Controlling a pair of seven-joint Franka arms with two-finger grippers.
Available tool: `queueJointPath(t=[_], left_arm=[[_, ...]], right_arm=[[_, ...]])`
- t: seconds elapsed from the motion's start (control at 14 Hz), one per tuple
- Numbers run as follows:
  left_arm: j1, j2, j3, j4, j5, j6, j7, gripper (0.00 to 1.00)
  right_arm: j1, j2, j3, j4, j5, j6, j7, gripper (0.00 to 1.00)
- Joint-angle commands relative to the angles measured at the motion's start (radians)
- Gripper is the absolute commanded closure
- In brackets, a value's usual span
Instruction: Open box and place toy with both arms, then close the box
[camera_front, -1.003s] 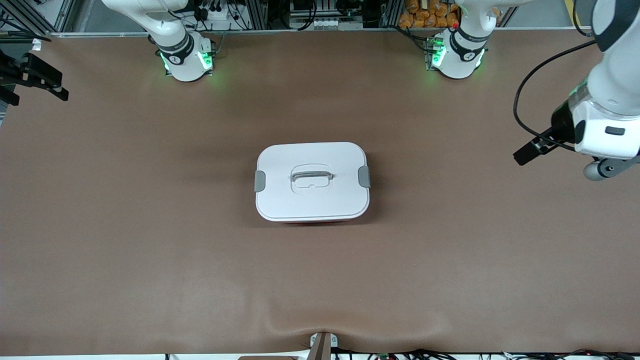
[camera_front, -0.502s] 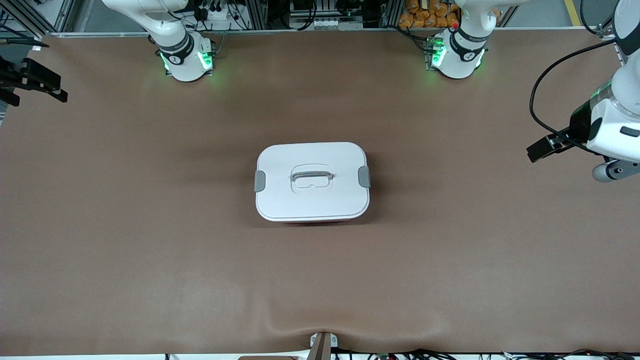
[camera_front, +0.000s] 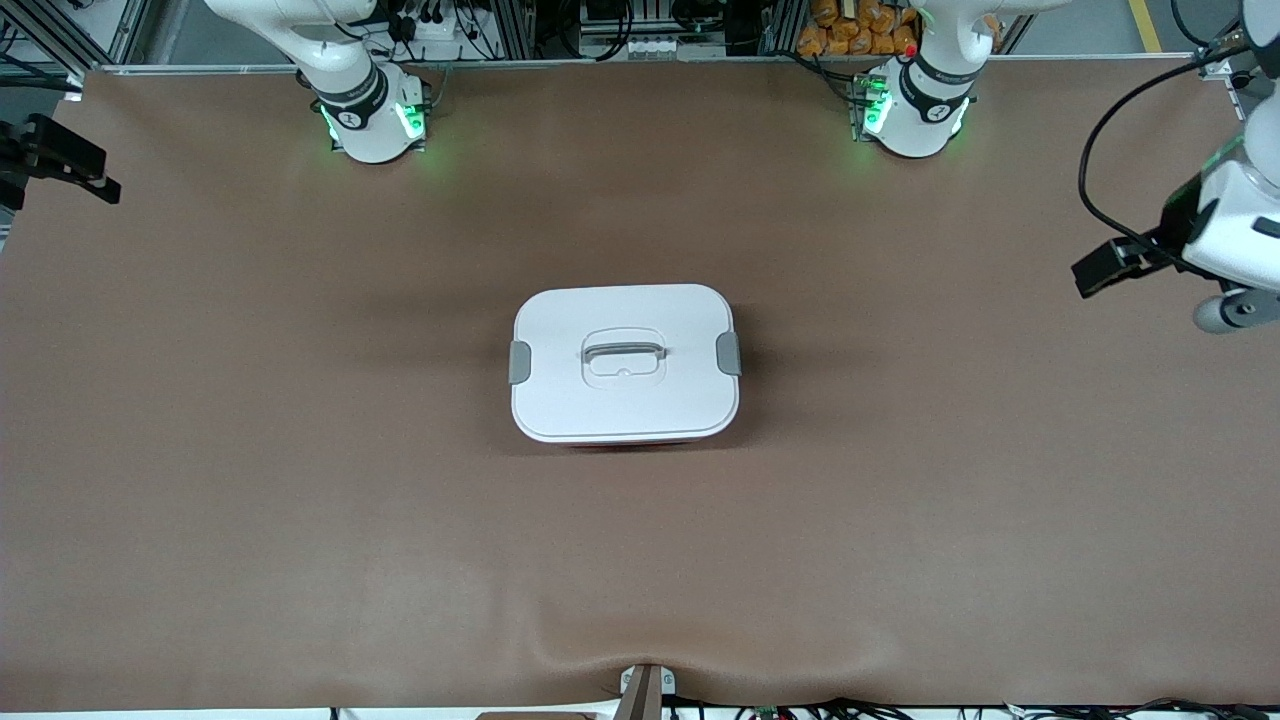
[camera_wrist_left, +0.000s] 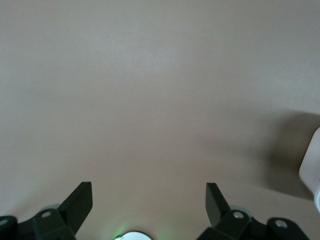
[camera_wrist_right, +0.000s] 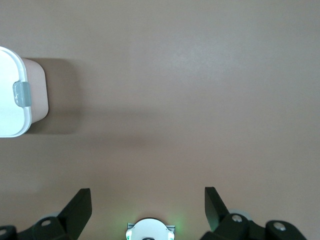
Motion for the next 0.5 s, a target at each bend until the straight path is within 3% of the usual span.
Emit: queueJointPath(t=[0.0, 0.21, 0.43], left_arm=[[-0.056, -0.114, 0.056, -0.144, -0.018, 0.040, 0.027, 0.00], [-0.075, -0.204, 0.071, -0.269, -0.021, 0.120, 0.068, 0.00], [-0.110, -0.252, 0.132, -0.310, -0.102, 0.125, 0.122, 0.00]], right_arm=[[-0.033, -0.002, 0.011, 0.018, -0.007, -0.008, 0.004, 0.00], [-0.040, -0.002, 0.011, 0.017, -0.002, -0.008, 0.004, 0.00], [-0.043, -0.002, 0.011, 0.017, 0.007, -0.004, 0.004, 0.00]])
